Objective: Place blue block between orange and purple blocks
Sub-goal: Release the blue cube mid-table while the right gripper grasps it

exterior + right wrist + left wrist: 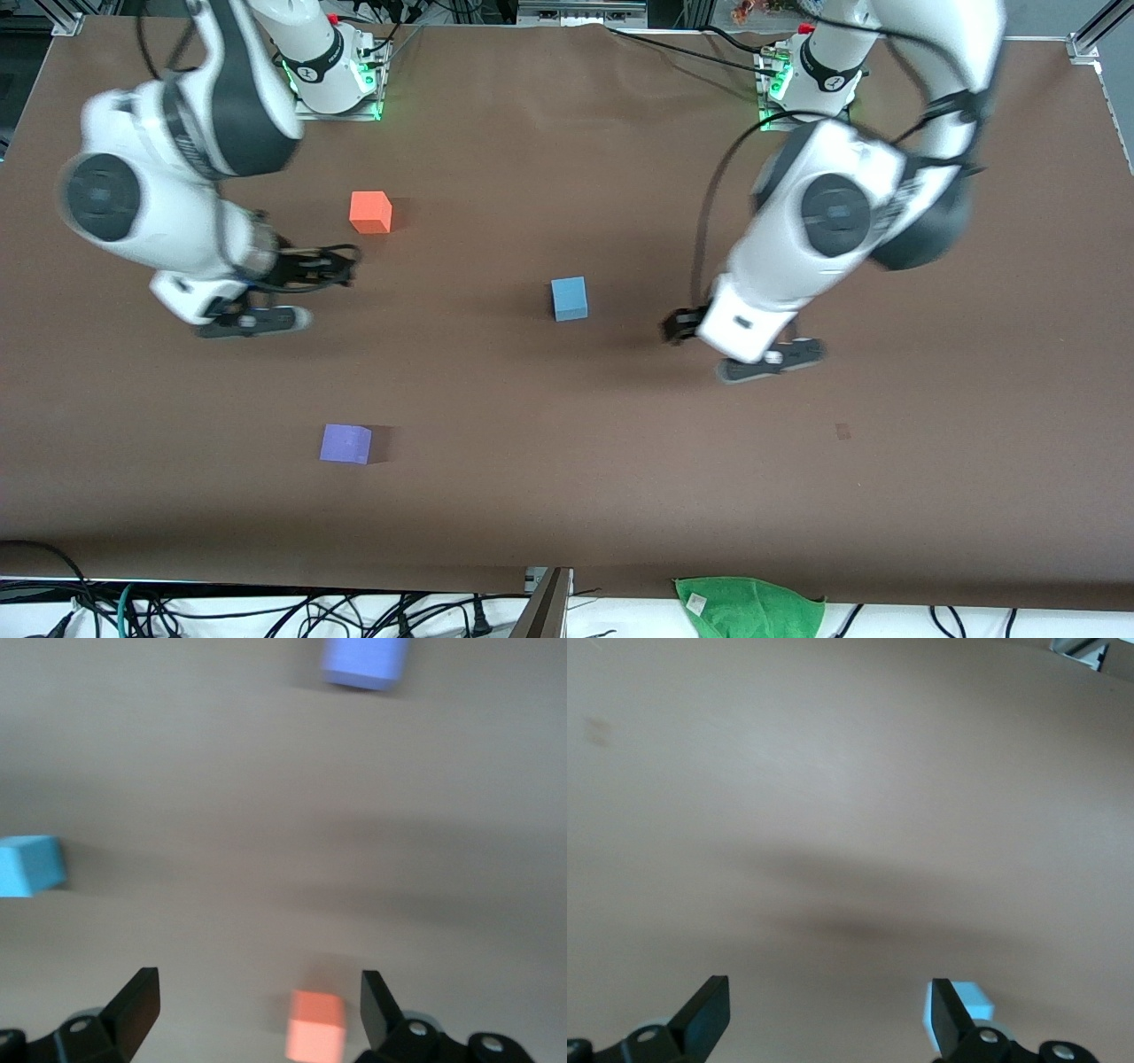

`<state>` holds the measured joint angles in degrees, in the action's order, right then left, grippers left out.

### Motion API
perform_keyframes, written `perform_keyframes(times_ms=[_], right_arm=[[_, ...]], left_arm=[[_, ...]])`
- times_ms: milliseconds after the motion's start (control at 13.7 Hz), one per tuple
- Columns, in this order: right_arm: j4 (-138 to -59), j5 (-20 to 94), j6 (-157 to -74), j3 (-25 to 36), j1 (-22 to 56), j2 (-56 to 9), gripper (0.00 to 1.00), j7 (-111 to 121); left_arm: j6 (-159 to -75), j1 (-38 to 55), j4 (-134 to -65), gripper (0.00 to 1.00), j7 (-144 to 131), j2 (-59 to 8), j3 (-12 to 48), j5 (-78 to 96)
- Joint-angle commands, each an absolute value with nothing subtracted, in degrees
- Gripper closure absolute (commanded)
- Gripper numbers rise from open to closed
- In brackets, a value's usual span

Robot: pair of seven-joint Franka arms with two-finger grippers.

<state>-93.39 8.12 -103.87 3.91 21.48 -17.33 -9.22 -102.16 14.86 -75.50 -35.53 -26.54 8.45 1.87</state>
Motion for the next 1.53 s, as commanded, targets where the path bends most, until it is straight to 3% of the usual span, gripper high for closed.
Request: perform_keyframes(times_ms=[0,219,438,656,802,1458], right_arm=[[-92.7,9.9,-112.5,4.3,30.1,-22.5,0.0,-18.4],[-89.7,9.2,-126.0,4.3,39.8,-33.2,0.0,-32.0],[-83.7,9.1,-129.4,4.6,44.6,-40.9,0.0,-37.9],[-83.5,9.2,-131.0,4.5,46.3,-42.6,0.0,-38.4],[-84.0,9.1,-136.4,4.5,48.5,-44.8,0.0,-39.2],[-86.6,9.0,-138.8,4.8,50.7,-46.1,0.01,-37.8]], left_arm=[[-93.3,9.3,-78.1,0.0,-25.9,-18.8,6.2,1.1],[-86.4,5.5,-78.0,0.0,-10.9,-14.2,1.8,1.1],[-82.6,2.7,-78.4,0.0,-7.4,-11.6,-0.1,1.1],[-81.6,0.1,-81.5,0.0,-0.7,-9.5,-0.4,1.1],[-82.4,-0.4,-83.7,0.0,0.2,-9.0,-0.4,1.1],[-82.1,0.0,-82.2,0.0,-0.1,-10.2,0.2,0.9]])
